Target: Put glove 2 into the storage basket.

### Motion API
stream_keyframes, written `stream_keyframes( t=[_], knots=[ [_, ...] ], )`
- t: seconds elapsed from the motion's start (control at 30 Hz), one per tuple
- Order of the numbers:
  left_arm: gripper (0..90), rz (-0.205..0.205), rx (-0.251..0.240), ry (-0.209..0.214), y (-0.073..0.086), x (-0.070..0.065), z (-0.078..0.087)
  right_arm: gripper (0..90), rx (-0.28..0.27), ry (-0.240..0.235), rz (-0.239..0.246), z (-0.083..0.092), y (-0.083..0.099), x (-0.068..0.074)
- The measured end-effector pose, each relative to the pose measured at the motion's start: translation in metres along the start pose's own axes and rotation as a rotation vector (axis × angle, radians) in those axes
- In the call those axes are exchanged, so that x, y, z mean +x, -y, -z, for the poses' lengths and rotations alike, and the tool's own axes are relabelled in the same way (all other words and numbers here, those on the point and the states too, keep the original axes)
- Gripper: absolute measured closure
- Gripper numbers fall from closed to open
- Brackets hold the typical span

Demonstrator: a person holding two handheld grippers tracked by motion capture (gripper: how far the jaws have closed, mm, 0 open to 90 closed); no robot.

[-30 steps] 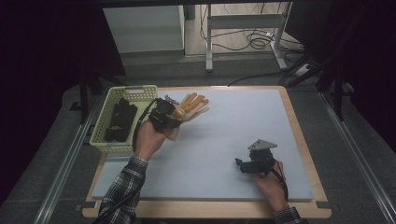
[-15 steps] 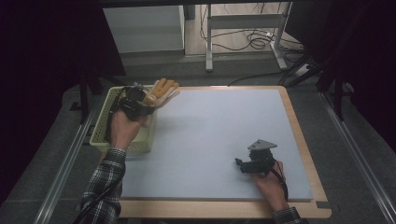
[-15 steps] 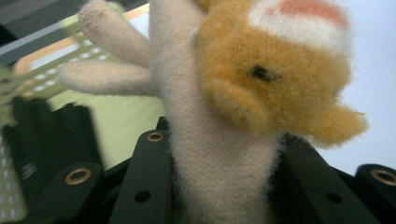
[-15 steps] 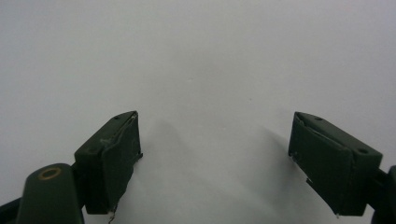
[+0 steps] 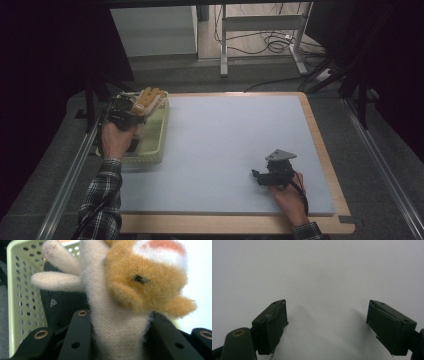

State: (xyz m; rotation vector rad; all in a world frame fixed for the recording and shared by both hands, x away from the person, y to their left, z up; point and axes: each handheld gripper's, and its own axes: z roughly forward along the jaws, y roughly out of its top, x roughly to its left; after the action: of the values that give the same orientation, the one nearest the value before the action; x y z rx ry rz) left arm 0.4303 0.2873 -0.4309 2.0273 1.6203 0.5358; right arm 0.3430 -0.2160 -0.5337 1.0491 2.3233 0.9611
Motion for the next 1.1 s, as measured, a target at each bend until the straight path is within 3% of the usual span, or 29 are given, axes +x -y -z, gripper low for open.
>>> stream_keyframes(
  t=[0.37,0.6,0.9,1.0,1.1],
  knots=[
    [68.7,0.009,0.080,-0.033,0.007,0.007,-0.042,16.5,-0.001,0.001,0.001,0.000,0.000,0.000],
    [68.0,-0.014,0.148,-0.043,0.001,-0.004,-0.062,16.5,-0.001,0.001,0.001,0.000,0.000,0.000],
    [66.4,-0.025,0.203,-0.010,-0.003,-0.018,-0.082,16.4,-0.001,0.002,0.002,0.000,0.000,0.000],
    [62.0,-0.021,0.216,0.011,-0.003,-0.020,-0.087,16.4,-0.001,0.001,0.001,0.000,0.000,0.000],
    [44.3,0.001,0.224,0.021,-0.004,-0.020,-0.090,16.4,-0.001,0.001,0.001,0.000,0.000,0.000]
  ],
)
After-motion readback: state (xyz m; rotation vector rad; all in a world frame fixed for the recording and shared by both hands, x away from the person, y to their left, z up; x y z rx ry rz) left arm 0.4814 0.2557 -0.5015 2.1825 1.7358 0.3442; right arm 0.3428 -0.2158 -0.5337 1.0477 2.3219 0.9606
